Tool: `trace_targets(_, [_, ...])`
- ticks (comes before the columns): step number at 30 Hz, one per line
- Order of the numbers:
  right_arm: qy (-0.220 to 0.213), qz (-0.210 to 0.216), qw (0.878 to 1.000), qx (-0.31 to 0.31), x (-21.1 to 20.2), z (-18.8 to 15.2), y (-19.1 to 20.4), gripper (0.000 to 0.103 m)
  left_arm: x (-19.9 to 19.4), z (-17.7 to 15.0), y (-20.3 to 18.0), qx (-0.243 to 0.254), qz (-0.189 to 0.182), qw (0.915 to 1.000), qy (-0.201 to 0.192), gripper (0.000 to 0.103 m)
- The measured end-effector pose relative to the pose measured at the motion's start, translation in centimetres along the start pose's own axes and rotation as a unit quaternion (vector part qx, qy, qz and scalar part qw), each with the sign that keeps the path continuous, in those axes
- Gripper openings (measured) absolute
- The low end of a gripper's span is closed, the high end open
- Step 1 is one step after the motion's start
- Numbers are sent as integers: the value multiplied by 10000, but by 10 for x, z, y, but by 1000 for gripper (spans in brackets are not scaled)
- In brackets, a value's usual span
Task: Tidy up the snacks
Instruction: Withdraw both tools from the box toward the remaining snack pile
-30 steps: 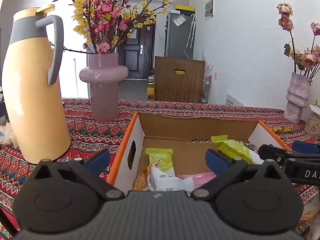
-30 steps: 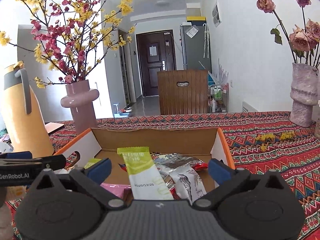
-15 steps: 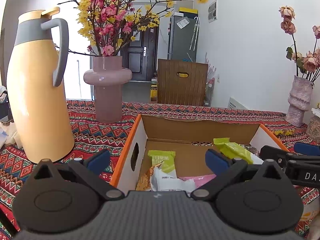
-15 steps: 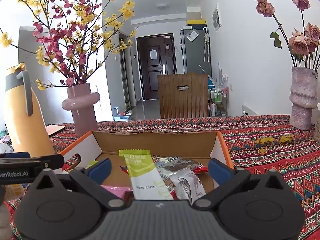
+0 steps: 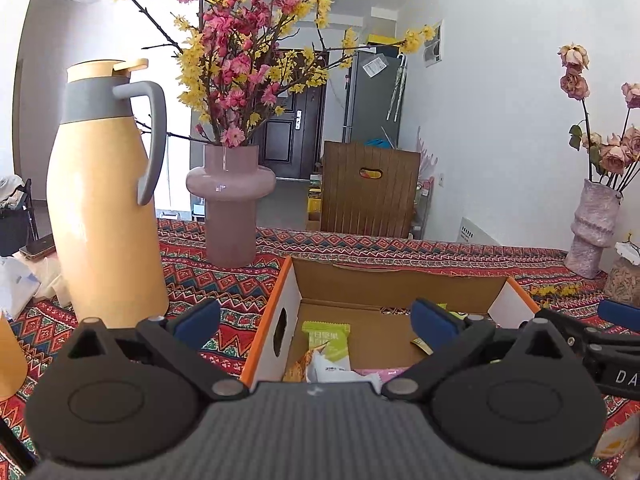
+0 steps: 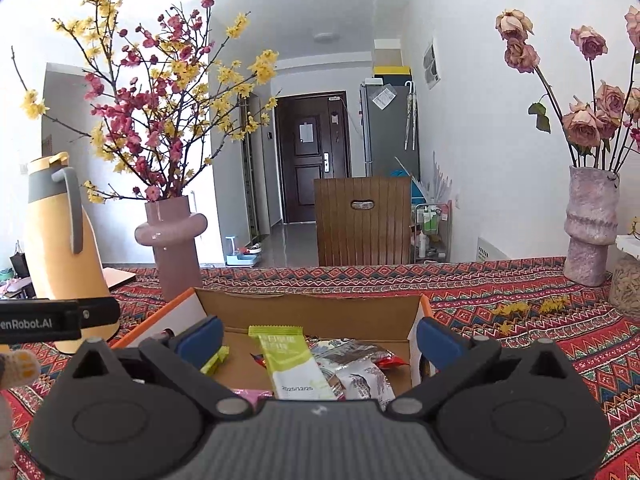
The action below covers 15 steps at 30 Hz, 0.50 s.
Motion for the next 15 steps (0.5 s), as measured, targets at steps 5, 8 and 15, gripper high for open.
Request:
trace_targets(5, [15, 48, 10000, -16, -19, -4, 5, 103, -18, -5, 2, 39, -32, 10000, 11, 103])
trace_targets(8, [31, 88, 9999, -47, -29, -8, 10, 103, -28, -8, 6, 52, -33, 10000, 28, 103])
trace_targets(15, [143, 166, 9997, -86, -47, -20, 19, 103, -46, -18, 20, 100, 22, 9999, 92, 103])
Point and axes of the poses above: each gripper's, at about its wrist camera, not at the fingertips, and x roughly the way its jaws point, y to its left, z to its top, the point moved 3 cm from there along x, roughly the way its jaws point, and after that the axes turned 12 degrees about -x, right-handed, at the moved point
